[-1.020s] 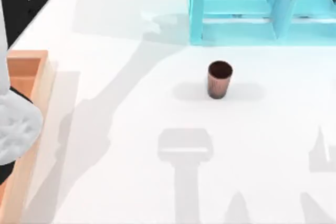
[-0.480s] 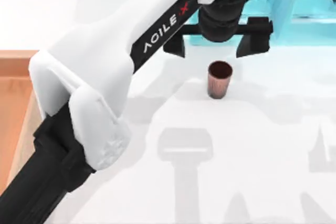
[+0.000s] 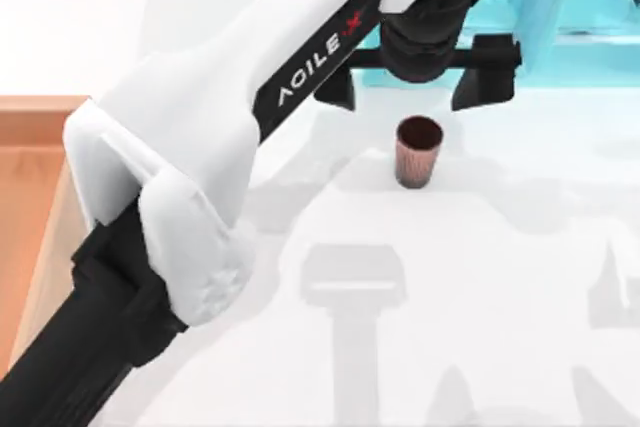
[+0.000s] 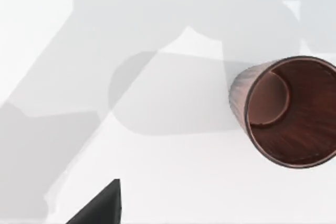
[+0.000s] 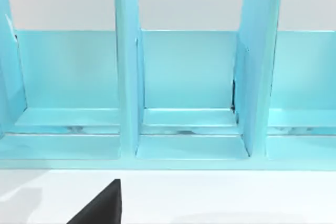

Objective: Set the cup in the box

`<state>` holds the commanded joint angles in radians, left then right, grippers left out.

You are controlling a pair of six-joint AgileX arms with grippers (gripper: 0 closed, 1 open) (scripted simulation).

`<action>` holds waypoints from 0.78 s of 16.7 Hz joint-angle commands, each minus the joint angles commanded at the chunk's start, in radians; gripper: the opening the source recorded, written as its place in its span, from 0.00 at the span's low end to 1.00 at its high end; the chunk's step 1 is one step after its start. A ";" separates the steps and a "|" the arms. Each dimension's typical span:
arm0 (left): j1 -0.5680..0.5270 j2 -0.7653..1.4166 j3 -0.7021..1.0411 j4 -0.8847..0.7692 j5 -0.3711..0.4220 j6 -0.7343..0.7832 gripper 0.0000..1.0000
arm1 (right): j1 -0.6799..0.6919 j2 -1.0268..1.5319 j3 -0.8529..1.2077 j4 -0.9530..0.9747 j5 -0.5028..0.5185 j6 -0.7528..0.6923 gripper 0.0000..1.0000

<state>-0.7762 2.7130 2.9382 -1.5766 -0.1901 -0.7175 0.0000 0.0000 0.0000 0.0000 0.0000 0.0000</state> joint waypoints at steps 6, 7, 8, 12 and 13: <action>0.016 0.232 0.266 -0.028 0.007 0.016 1.00 | 0.000 0.000 0.000 0.000 0.000 0.000 1.00; 0.021 0.272 0.313 -0.031 0.009 0.021 1.00 | 0.000 0.000 0.000 0.000 0.000 0.000 1.00; 0.026 0.309 0.355 -0.033 0.011 0.025 1.00 | 0.000 0.000 0.000 0.000 0.000 0.000 1.00; 0.033 0.377 0.427 -0.040 0.013 0.032 1.00 | 0.000 0.000 0.000 0.000 0.000 0.000 1.00; 0.033 0.377 0.427 -0.040 0.013 0.032 1.00 | 0.000 0.000 0.000 0.000 0.000 0.000 1.00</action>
<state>-0.7437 3.0897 3.3648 -1.6163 -0.1768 -0.6854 0.0000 0.0000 0.0000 0.0000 0.0000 0.0000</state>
